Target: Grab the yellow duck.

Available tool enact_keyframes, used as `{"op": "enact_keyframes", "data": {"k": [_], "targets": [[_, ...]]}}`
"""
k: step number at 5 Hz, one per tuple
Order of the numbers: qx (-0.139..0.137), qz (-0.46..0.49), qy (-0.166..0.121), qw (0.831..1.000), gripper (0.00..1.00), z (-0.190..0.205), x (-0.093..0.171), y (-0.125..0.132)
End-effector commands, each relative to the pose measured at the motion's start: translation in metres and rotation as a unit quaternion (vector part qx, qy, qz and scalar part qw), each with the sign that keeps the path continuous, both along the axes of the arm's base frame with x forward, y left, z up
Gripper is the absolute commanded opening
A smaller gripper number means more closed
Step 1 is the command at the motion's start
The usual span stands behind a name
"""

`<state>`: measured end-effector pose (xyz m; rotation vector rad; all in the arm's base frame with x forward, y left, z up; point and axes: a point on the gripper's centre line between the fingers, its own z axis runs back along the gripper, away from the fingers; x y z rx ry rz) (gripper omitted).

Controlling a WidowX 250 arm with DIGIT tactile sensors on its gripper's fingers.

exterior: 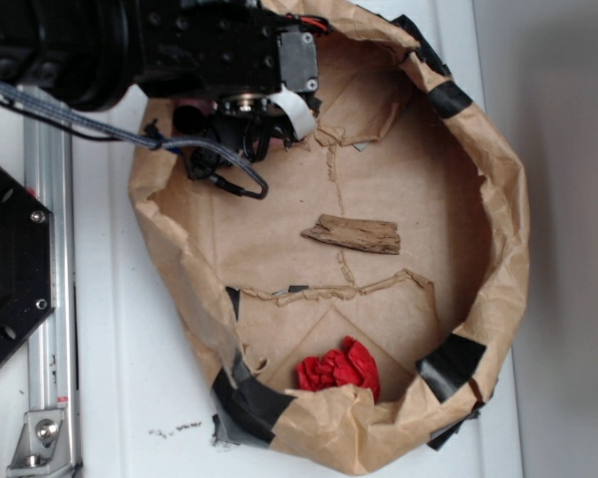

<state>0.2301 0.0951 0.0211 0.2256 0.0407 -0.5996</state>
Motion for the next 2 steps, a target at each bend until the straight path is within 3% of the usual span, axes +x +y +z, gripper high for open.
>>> {"op": "enact_keyframes", "data": {"k": [1, 2], "targets": [[-0.01, -0.003, -0.018, 1.0, 0.0, 0.008, 0.001, -0.004], [-0.038, 0.019, -0.072, 0.996, 0.0, 0.054, 0.014, -0.015]]}}
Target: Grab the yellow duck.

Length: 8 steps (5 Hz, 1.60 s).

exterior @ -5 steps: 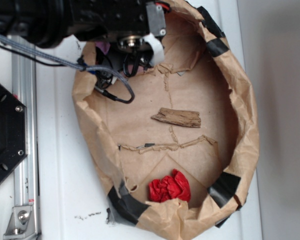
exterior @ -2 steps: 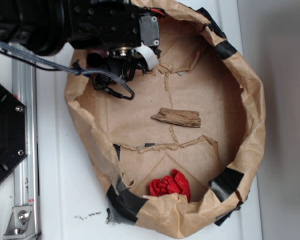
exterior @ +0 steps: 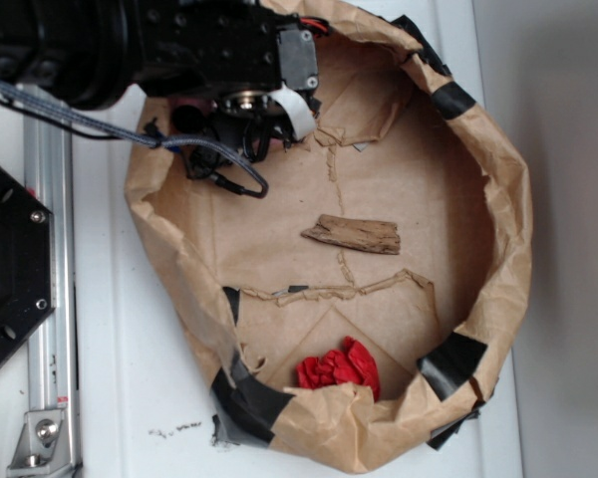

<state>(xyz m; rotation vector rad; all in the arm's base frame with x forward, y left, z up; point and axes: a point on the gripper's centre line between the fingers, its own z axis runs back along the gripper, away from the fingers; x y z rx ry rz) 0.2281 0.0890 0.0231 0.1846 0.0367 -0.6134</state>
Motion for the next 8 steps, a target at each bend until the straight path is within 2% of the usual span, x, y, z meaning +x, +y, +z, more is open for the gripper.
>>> {"op": "enact_keyframes", "data": {"k": [1, 2, 3, 4, 5, 6, 7, 8], "targets": [[-0.051, 0.142, -0.14, 0.979, 0.0, 0.105, 0.049, -0.049], [-0.072, 0.24, -0.116, 0.961, 0.0, 0.155, 0.064, -0.078], [-0.104, 0.262, -0.133, 0.95, 0.0, 0.17, 0.051, -0.093], [-0.112, 0.276, -0.134, 0.945, 0.0, 0.168, 0.034, -0.088], [-0.144, 0.3, -0.113, 0.936, 0.0, 0.158, 0.025, -0.083], [-0.146, 0.306, -0.105, 0.935, 0.0, 0.154, 0.026, -0.083], [-0.137, 0.305, -0.087, 0.939, 0.0, 0.138, 0.026, -0.085], [-0.123, 0.293, -0.091, 0.944, 0.0, 0.135, 0.025, -0.086]]}}
